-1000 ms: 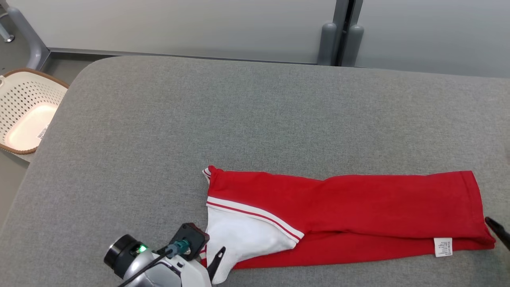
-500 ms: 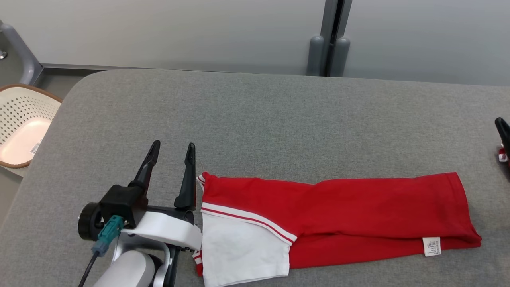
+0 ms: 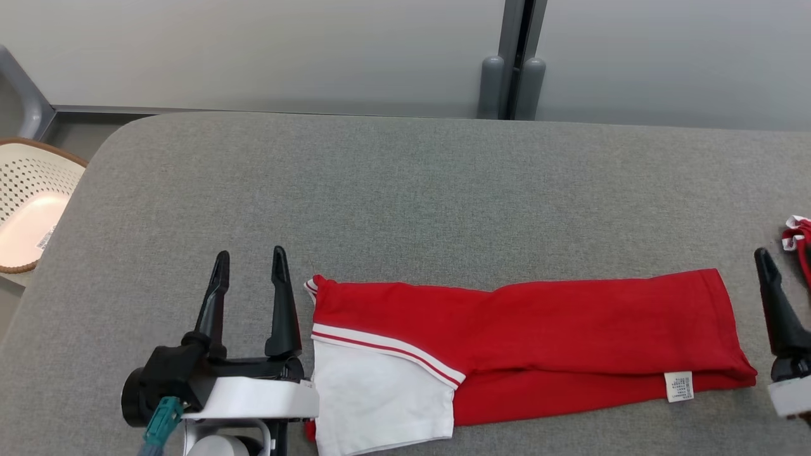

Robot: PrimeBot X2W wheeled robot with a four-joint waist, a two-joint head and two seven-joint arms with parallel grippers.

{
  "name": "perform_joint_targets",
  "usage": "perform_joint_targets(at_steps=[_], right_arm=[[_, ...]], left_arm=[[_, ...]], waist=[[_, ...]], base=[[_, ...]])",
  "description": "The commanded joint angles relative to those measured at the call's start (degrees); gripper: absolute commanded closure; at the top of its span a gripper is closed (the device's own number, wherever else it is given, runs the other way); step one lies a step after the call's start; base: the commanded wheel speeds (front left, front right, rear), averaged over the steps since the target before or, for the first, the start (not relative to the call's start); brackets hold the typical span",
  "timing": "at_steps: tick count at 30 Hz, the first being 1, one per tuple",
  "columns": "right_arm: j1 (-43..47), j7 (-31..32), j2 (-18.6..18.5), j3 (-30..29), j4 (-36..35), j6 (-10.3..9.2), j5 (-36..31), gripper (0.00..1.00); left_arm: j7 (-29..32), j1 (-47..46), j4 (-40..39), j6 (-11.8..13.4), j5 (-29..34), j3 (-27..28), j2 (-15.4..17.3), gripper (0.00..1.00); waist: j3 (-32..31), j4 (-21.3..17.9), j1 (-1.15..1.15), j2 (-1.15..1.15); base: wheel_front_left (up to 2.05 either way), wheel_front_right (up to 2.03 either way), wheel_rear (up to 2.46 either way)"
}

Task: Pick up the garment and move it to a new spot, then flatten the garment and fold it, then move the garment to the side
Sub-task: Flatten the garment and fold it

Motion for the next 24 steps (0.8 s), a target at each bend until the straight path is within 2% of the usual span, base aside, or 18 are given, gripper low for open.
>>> perform_joint_targets(at_steps=[1, 3, 9, 24], right_arm=[[1.25, -0.03, 0.99, -0.58, -0.55, -0.02, -1.13, 0.00], [2.28, -0.03, 2.25, -0.87, -0.66, -0.02, -2.33, 0.00], [3.20, -0.03, 3.86, -1.52, 0.96, -0.02, -3.05, 0.00], [-1.41, -0.02, 6.56, 1.58, 18.42, -0.02, 1.91, 0.00]], left_arm=[[-0.21, 1.00, -0.31, -1.02, 1.42, 0.91, -0.03, 0.00], [-0.21, 1.88, -0.28, -1.78, 2.33, 1.14, -0.22, 0.00], [-0.22, 1.19, -0.44, -1.11, 0.87, 0.19, -0.26, 0.00], [-0.23, -0.91, 0.31, -0.85, -0.02, -2.35, -0.26, 0.00]], waist=[[0.28, -0.18, 0.00, 0.00], [0.62, -0.28, 0.00, 0.00], [1.80, -0.16, 0.00, 0.00], [4.73, 1.09, 0.00, 0.00]], base=[[0.00, 0.00, 0.00], [0.00, 0.00, 0.00], [0.00, 0.00, 0.00], [0.00, 0.00, 0.00]])
